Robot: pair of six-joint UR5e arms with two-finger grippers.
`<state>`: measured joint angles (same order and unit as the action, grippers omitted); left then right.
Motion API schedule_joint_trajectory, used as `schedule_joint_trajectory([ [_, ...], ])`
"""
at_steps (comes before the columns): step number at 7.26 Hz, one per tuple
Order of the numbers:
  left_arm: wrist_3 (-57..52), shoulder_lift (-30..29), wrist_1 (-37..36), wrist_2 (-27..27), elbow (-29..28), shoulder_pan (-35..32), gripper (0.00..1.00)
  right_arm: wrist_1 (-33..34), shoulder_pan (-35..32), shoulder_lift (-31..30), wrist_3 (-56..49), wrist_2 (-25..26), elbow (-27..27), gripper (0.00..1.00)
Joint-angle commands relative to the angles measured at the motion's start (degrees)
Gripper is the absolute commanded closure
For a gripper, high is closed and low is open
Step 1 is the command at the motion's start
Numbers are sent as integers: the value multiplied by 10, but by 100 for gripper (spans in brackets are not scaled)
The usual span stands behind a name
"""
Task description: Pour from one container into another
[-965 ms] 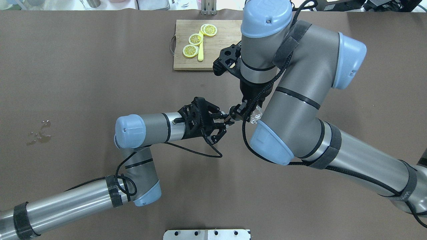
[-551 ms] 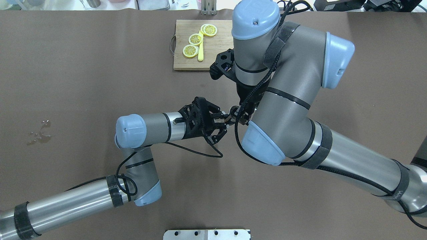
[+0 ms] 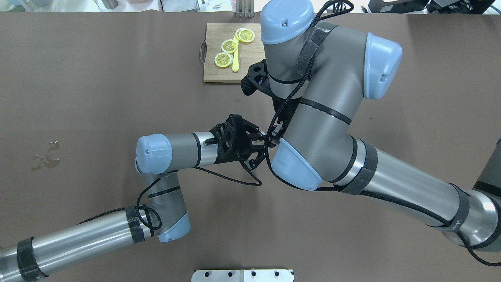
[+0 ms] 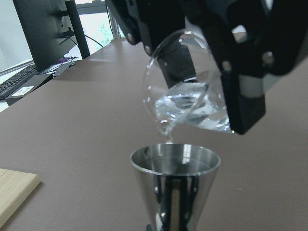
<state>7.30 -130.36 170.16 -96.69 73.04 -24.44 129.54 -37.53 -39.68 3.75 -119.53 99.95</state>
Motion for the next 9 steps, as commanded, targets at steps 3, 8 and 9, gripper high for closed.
schedule_joint_trajectory([
  [3, 0, -2, 0, -2, 0, 0, 100, 33, 0, 21, -17, 1, -22, 100],
  [8, 0, -3, 0, -2, 0, 0, 100, 73, -1, 48, -61, 3, -50, 100],
  [9, 0, -3, 0, -2, 0, 1, 100, 77, -1, 53, -70, 3, -56, 100],
])
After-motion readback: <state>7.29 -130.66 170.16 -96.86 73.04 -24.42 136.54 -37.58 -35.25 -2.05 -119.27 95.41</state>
